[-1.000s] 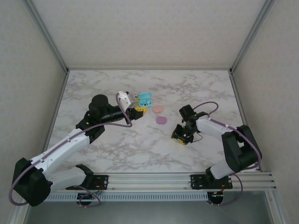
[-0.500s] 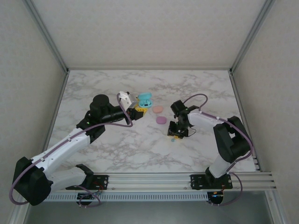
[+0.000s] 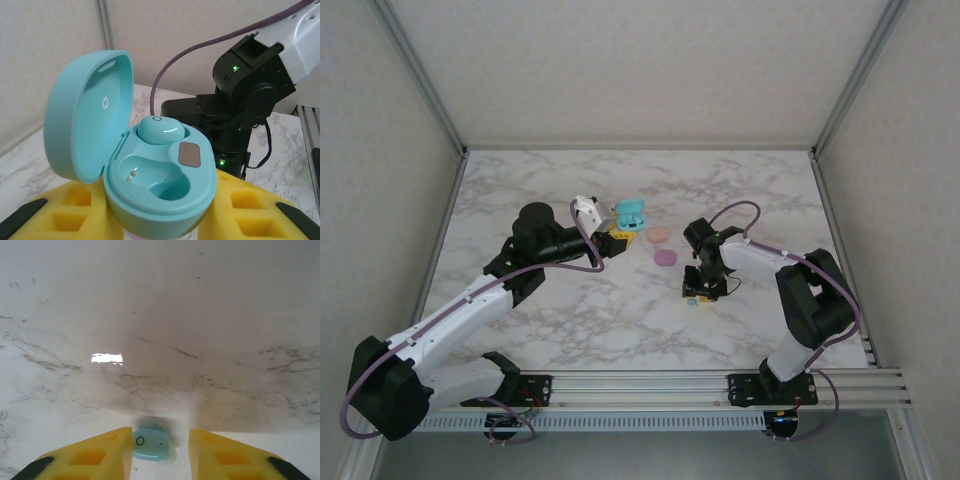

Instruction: Insert the wireless bluetooth earbuds into the charging case

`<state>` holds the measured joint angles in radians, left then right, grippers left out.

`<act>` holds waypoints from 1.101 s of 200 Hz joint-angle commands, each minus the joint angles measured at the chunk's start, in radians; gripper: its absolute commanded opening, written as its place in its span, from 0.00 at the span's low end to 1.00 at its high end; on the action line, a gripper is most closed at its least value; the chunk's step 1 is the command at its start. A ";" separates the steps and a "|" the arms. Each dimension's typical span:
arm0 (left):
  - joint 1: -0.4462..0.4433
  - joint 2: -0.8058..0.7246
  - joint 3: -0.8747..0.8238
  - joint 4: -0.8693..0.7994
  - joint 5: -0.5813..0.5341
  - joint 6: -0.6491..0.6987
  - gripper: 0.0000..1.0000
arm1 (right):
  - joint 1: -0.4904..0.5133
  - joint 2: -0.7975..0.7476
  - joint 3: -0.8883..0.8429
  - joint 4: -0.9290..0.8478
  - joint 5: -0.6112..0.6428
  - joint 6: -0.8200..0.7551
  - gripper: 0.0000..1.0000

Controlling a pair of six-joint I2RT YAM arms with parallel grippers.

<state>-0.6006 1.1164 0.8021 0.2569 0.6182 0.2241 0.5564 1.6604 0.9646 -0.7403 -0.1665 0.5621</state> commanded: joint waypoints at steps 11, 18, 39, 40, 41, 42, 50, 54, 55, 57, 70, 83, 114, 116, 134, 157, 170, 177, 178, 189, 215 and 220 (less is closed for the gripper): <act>-0.011 -0.010 0.014 0.000 -0.008 0.001 0.29 | 0.022 -0.033 -0.035 0.026 -0.094 -0.005 0.38; -0.010 -0.009 0.011 0.004 -0.008 0.001 0.29 | 0.024 -0.034 -0.038 0.040 -0.120 -0.005 0.38; -0.010 -0.007 0.014 0.003 -0.002 -0.002 0.29 | 0.031 -0.028 -0.029 0.034 -0.150 -0.002 0.38; -0.011 -0.007 0.015 0.003 -0.002 -0.002 0.29 | 0.032 -0.028 -0.029 0.034 -0.150 -0.002 0.39; -0.010 -0.007 0.014 0.003 -0.002 -0.002 0.29 | 0.032 -0.028 -0.029 0.034 -0.151 -0.002 0.38; -0.011 -0.007 0.014 0.002 -0.002 -0.002 0.29 | 0.034 -0.029 -0.029 0.035 -0.152 -0.002 0.38; -0.011 -0.010 0.014 0.001 -0.003 -0.002 0.29 | 0.040 -0.034 -0.029 0.034 -0.159 0.002 0.39; -0.010 -0.012 0.014 0.000 -0.003 -0.002 0.29 | 0.043 -0.037 -0.029 0.033 -0.162 0.005 0.39; -0.010 -0.012 0.013 0.000 -0.003 -0.001 0.29 | 0.043 -0.037 -0.029 0.033 -0.163 0.005 0.39; -0.010 -0.014 0.013 -0.001 -0.003 0.000 0.29 | 0.045 -0.039 -0.030 0.034 -0.165 0.007 0.39; -0.010 -0.018 0.011 -0.004 -0.006 0.003 0.29 | 0.053 -0.048 -0.033 0.036 -0.178 0.014 0.39; -0.011 -0.018 0.011 -0.005 -0.006 0.003 0.29 | 0.063 -0.050 -0.034 0.028 -0.180 0.022 0.38; -0.010 -0.022 0.008 -0.003 -0.006 0.000 0.29 | 0.092 -0.054 -0.032 -0.005 -0.159 0.030 0.38; -0.010 -0.023 0.008 -0.004 -0.006 0.000 0.29 | 0.094 -0.054 -0.032 -0.007 -0.159 0.030 0.38; -0.010 -0.026 0.008 -0.003 -0.005 0.000 0.29 | 0.105 -0.060 -0.029 -0.019 -0.151 0.032 0.38; -0.010 -0.027 0.009 -0.004 -0.005 0.000 0.29 | 0.110 -0.071 -0.002 -0.045 -0.119 0.017 0.38; -0.011 -0.029 0.008 -0.004 -0.004 -0.001 0.29 | 0.114 -0.075 0.024 -0.076 -0.085 -0.008 0.38; -0.010 -0.031 0.007 -0.005 -0.005 -0.001 0.29 | 0.114 -0.077 0.037 -0.091 -0.065 -0.025 0.38; -0.011 -0.032 0.007 -0.005 -0.005 -0.002 0.29 | 0.114 -0.077 0.039 -0.091 -0.063 -0.028 0.38; -0.011 -0.037 0.005 -0.005 -0.006 -0.001 0.29 | 0.117 -0.079 0.050 -0.095 -0.053 -0.062 0.38; -0.011 -0.054 -0.001 -0.011 -0.016 0.001 0.29 | 0.117 -0.057 0.084 -0.112 -0.036 -0.182 0.37; -0.010 -0.057 -0.002 -0.013 -0.020 0.004 0.29 | 0.118 -0.052 0.089 -0.113 -0.038 -0.206 0.37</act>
<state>-0.6006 1.0985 0.8017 0.2489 0.6167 0.2237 0.6621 1.6096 1.0092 -0.8009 -0.2459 0.4850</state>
